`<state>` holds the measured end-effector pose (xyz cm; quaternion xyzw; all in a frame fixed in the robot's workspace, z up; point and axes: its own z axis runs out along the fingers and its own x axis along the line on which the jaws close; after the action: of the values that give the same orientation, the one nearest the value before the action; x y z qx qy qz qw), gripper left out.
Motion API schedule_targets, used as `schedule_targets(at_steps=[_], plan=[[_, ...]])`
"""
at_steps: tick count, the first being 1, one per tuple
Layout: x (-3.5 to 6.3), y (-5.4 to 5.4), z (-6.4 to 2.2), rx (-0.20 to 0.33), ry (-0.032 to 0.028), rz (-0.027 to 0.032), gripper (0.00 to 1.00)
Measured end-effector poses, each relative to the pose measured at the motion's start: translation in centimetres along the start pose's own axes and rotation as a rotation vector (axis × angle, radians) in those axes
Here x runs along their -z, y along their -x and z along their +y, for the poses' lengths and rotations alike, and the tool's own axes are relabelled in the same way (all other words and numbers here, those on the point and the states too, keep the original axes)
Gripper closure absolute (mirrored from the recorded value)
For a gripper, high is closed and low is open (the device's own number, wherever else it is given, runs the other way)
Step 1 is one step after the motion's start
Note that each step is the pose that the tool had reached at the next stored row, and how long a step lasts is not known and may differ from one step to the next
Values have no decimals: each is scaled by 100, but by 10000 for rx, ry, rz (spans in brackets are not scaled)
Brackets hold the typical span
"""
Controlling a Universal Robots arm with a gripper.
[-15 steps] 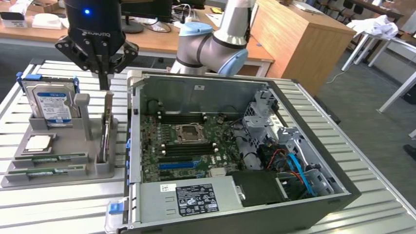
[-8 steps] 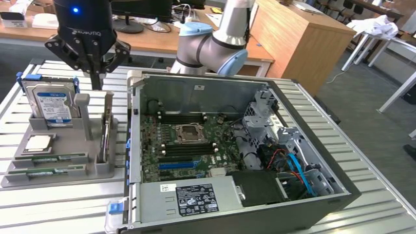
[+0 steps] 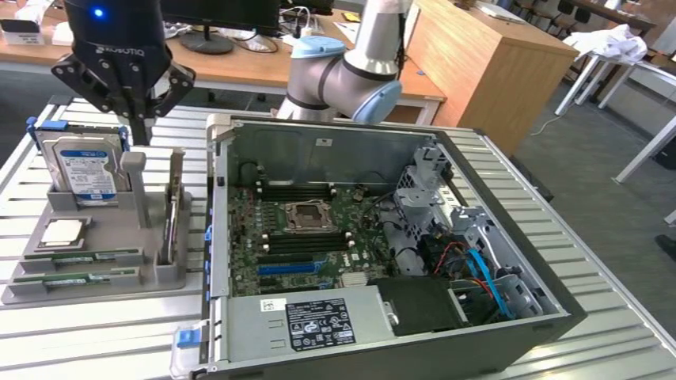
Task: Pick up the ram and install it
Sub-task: 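Reach for the ram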
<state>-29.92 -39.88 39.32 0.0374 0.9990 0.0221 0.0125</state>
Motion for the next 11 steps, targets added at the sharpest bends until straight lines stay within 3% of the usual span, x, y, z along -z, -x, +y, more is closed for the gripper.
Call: schedule_targets(at_steps=[11], plan=[[6, -215, -16, 1, 0, 0, 90]])
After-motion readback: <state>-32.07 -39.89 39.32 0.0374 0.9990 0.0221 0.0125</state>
